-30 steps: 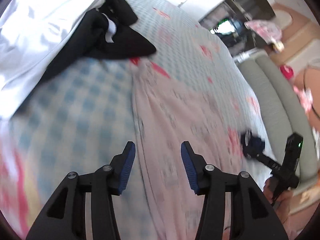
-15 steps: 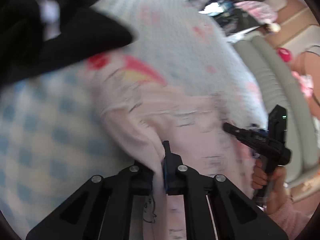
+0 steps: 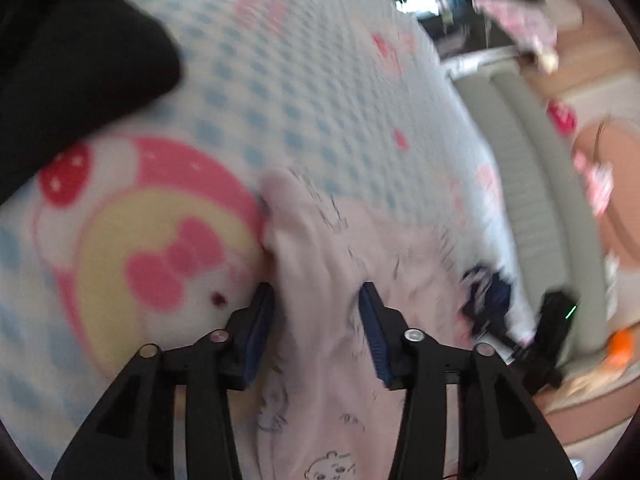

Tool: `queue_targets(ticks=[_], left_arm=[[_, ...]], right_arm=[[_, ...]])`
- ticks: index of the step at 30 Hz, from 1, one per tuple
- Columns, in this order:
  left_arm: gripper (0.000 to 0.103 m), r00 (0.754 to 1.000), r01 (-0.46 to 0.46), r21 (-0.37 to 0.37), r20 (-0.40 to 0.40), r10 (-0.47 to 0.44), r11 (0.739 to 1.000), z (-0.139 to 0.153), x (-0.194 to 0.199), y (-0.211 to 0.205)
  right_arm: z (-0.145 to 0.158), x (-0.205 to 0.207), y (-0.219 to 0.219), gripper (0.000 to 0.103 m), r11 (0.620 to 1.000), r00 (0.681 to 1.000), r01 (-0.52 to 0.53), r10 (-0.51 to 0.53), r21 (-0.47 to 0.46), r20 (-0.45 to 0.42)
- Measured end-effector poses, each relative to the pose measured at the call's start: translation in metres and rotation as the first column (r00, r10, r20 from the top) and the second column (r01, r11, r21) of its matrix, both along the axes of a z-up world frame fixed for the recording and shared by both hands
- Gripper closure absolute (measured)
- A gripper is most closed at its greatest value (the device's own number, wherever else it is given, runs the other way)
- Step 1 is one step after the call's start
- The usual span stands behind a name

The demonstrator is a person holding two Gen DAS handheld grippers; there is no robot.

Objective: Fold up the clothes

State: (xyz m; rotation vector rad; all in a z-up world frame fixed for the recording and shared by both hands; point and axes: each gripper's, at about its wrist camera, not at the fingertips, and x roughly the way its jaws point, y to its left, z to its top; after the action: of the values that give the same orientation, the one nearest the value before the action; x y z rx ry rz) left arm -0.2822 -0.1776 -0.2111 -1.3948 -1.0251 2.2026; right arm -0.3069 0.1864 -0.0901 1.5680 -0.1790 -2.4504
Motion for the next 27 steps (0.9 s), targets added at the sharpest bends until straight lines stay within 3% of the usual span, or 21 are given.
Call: queue_targets(ticks=[2,3,4,5,6,7,9,11,12,13,15,17,19,21,27], left_arm=[[0.043,0.998,-0.057,0.022,0.014,0.057,0.998,-0.007,-0.012,-0.008],[0.043,0.996,-0.086,0.031,0.022,0.085,0.996,-0.011,-0.018,-0.012],[0.051,0.998,-0.056,0.002,0.036,0.056,0.998,-0.012,-0.025,-0.007],[0.069,0.998,-0.022,-0.029,0.053,0.023,0.999,-0.014,-0.032,-0.001],[0.078,0.999,0.028,-0.104,0.029,-0.025,0.994,-0.007,-0.037,0.009],[0.088,0.998,0.060,-0.156,0.002,-0.061,0.986,0.002,-0.040,0.017],[0.089,0.988,0.067,-0.198,-0.126,-0.093,0.978,0.033,-0.036,0.024],[0.081,0.976,0.013,-0.260,-0.207,-0.069,0.966,0.053,-0.031,0.023],[0.069,0.981,-0.037,-0.336,-0.190,-0.029,0.941,0.055,-0.030,0.023],[0.043,0.989,-0.065,-0.402,-0.151,0.003,0.913,0.050,-0.026,0.022],[0.043,0.996,-0.048,-0.431,-0.083,0.013,0.901,0.035,-0.001,0.020],[0.044,0.995,-0.061,-0.401,-0.099,0.023,0.914,0.033,0.040,0.017],[0.044,0.991,-0.071,-0.344,-0.133,0.027,0.936,0.038,0.094,0.023],[0.042,0.989,-0.050,-0.281,-0.148,0.008,0.958,0.040,0.144,0.034],[0.042,0.997,-0.035,-0.293,-0.076,0.013,0.956,0.025,0.215,0.059]], right_arm=[[-0.002,-0.006,0.001,0.053,0.999,1.000,-0.011,0.011,-0.031,-0.013],[-0.006,-0.011,-0.001,0.045,0.999,1.000,-0.011,0.010,-0.042,-0.017],[-0.013,-0.019,-0.003,0.045,0.999,1.000,-0.007,0.007,-0.046,-0.005],[-0.024,-0.028,-0.008,0.050,1.000,1.000,-0.008,0.009,-0.025,0.021],[-0.036,-0.036,-0.015,0.063,1.000,0.999,-0.012,0.012,0.008,0.052],[-0.047,-0.044,-0.021,0.066,0.999,0.997,-0.017,0.014,0.041,0.082],[-0.045,-0.037,-0.019,0.074,1.000,0.997,-0.007,0.006,0.018,0.079],[-0.037,-0.026,-0.014,0.076,1.000,0.998,0.006,-0.005,-0.024,0.064],[-0.033,-0.020,-0.012,0.076,0.999,0.998,0.013,-0.010,-0.046,0.057],[-0.029,-0.015,-0.009,0.076,0.998,0.999,0.019,-0.016,-0.067,0.049],[-0.021,-0.003,-0.004,0.076,0.994,0.999,0.032,-0.028,-0.109,0.035],[-0.013,0.008,0.002,0.075,0.988,0.999,0.043,-0.041,-0.151,0.021],[-0.002,0.038,0.005,0.059,0.986,1.000,0.010,-0.009,-0.165,0.003],[-0.002,0.068,-0.003,0.052,0.988,0.999,-0.029,0.031,-0.153,0.009],[-0.001,0.157,-0.027,0.052,0.982,0.988,-0.144,0.149,-0.118,0.030]])
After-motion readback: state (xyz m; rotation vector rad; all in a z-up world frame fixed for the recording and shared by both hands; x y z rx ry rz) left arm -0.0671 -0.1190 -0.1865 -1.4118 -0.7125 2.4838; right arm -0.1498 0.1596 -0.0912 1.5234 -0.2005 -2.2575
